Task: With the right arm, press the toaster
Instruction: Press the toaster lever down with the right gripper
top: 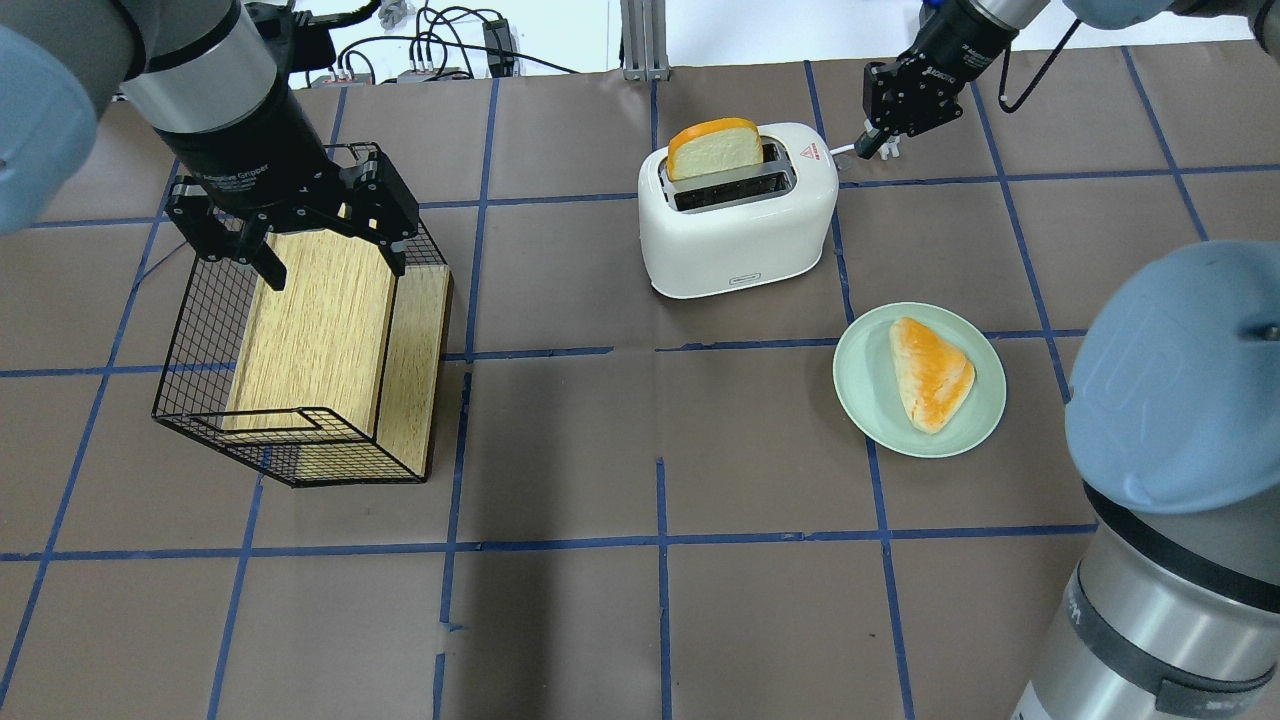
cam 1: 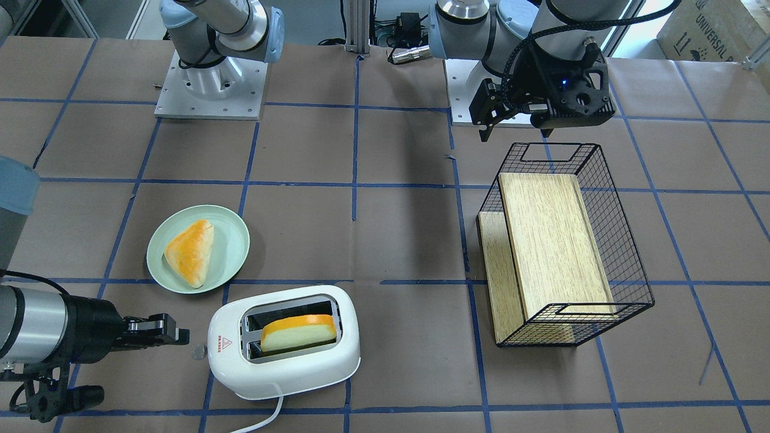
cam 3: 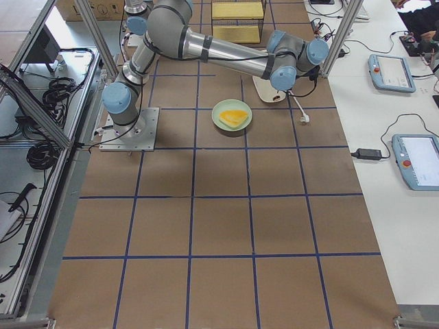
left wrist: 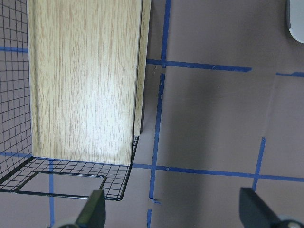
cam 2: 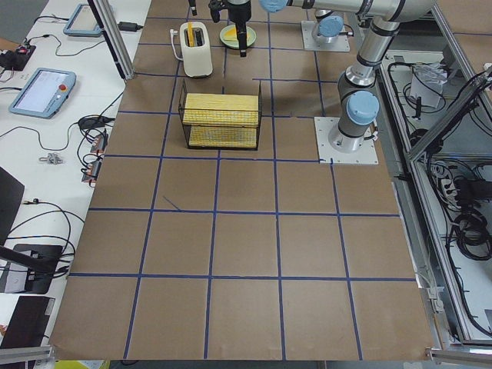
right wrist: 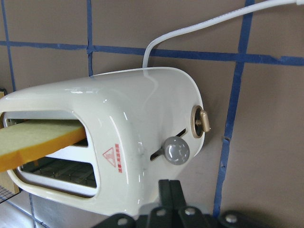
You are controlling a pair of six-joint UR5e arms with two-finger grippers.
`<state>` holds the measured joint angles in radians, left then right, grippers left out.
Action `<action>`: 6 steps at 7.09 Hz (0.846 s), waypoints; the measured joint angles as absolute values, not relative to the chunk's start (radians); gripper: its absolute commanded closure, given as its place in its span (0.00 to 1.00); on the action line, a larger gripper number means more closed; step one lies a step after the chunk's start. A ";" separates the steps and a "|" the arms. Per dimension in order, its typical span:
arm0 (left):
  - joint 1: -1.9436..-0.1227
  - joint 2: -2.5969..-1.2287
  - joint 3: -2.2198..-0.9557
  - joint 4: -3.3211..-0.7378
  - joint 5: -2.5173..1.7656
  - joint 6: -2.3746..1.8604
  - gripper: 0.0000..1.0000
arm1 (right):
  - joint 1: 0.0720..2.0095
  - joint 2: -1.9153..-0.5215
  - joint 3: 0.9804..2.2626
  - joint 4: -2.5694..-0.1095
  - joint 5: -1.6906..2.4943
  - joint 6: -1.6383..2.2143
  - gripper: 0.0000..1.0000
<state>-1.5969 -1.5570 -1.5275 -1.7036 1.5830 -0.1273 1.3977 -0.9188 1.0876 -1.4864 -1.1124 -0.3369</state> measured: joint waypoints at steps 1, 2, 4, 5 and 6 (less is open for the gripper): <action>-1.597 -1.557 -1.527 -1.703 1.583 -0.127 0.00 | 1.407 -0.899 1.065 -1.485 -1.113 -0.333 0.93; -1.597 -1.557 -1.527 -1.704 1.583 -0.127 0.00 | 1.418 -0.886 1.053 -1.487 -1.113 -0.324 0.93; -1.597 -1.557 -1.527 -1.704 1.583 -0.127 0.00 | 1.421 -0.862 1.047 -1.491 -1.113 -0.321 0.93; -1.597 -1.557 -1.527 -1.704 1.583 -0.127 0.00 | 1.417 -0.852 1.047 -1.492 -1.112 -0.329 0.93; -1.597 -1.557 -1.527 -1.703 1.583 -0.127 0.00 | 1.415 -0.847 1.047 -1.492 -1.112 -0.334 0.93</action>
<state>-1.5968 -1.5570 -1.5275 -1.7035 1.5831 -0.1273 1.4153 -0.8474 1.0465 -1.4924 -1.1122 -0.3338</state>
